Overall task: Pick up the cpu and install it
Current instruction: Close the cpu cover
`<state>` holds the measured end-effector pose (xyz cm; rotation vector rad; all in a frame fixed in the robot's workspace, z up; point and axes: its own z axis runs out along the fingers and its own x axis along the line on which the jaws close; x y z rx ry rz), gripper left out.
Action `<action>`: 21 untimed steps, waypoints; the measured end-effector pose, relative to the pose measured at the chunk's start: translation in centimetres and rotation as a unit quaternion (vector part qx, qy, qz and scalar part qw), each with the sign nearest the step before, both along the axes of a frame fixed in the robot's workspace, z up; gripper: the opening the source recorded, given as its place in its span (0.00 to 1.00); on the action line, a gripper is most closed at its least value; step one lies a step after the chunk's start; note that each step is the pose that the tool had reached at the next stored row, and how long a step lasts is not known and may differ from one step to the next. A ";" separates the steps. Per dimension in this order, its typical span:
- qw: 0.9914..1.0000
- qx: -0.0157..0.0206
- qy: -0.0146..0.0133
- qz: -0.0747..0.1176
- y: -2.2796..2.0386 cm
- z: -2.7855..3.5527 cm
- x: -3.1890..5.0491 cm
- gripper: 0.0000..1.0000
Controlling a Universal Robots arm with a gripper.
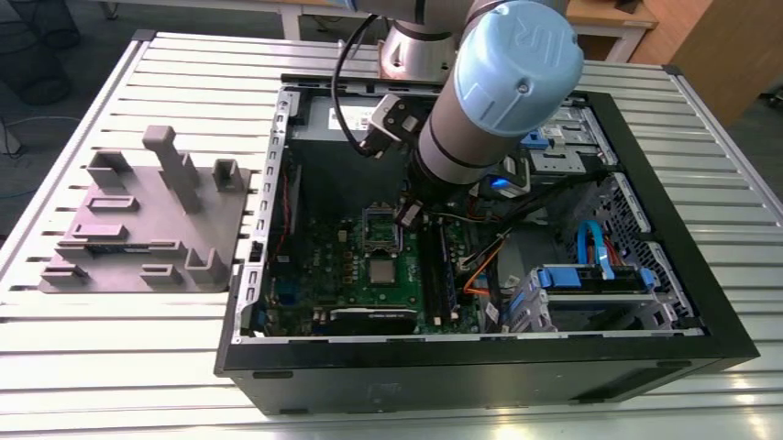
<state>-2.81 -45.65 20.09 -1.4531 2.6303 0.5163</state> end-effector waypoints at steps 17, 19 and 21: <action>1.000 0.010 0.000 0.000 0.15 -0.69 -0.25 0.11; 1.000 0.010 0.000 0.000 0.16 -0.81 -0.28 0.11; 1.000 0.010 0.000 0.000 0.16 -0.83 -0.37 0.11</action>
